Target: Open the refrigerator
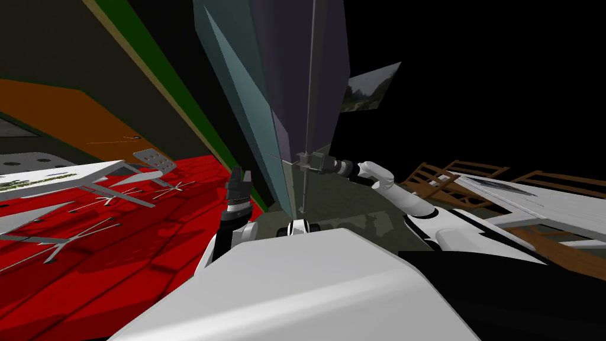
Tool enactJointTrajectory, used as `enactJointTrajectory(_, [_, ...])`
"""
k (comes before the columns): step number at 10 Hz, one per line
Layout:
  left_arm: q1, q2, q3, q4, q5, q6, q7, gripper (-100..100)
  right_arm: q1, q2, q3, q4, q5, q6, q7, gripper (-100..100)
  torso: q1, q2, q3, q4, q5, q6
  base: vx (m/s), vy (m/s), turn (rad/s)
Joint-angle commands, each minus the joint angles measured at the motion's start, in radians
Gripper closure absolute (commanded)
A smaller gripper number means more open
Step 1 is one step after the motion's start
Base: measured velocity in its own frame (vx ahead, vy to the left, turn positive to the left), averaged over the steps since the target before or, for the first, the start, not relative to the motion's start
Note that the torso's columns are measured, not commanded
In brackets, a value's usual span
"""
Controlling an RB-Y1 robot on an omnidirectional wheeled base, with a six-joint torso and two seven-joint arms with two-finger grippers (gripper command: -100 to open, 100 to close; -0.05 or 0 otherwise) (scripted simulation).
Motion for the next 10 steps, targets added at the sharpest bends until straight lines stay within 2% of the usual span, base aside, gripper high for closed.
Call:
enactJointTrajectory(1, [0.000, 0.000, 0.000, 0.000, 0.000, 0.000, 0.000, 0, -0.048, -0.079, 0.007, 0.026, 0.027, 0.001, 0.007, -100, 0.002, 0.001, 0.000, 0.000, 0.001, -0.001, -0.025, 0.146, -0.231])
enactJointTrajectory(6, [0.000, 0.000, 0.000, 0.000, 0.000, 0.000, 0.000, 0, -0.112, -0.184, 0.019, 0.056, 0.064, 0.004, 0.015, -100, -0.001, 0.000, 0.000, 0.000, 0.000, -0.001, -0.019, 0.109, -0.181])
enactJointTrajectory(7, [0.000, 0.000, 0.000, 0.000, 0.000, 0.000, 0.000, 0, -0.105, -0.171, 0.019, 0.051, 0.060, 0.005, 0.013, -100, 0.000, 0.000, 0.000, 0.000, 0.000, 0.000, -0.013, 0.043, -0.048])
enactJointTrajectory(8, [0.000, 0.000, 0.000, 0.000, 0.000, 0.000, 0.000, 0, -0.115, -0.186, 0.016, 0.051, 0.058, 0.009, 0.001, -100, -0.001, -0.001, 0.000, 0.000, 0.000, -0.001, 0.032, 0.137, 0.039])
enactJointTrajectory(9, [0.000, 0.000, 0.000, 0.000, 0.000, 0.000, 0.000, 0, -0.110, -0.180, 0.017, 0.052, 0.060, 0.006, 0.009, -100, 0.005, -0.003, -0.002, -0.001, 0.001, -0.001, 0.021, 0.087, -0.003])
enactJointTrajectory(10, [0.000, 0.000, 0.000, 0.000, 0.000, 0.000, 0.000, 0, -0.111, -0.180, 0.017, 0.052, 0.059, 0.007, 0.007, 100, 0.001, -0.002, -0.001, -0.001, 0.001, -0.001, 0.006, 0.012, -0.007])
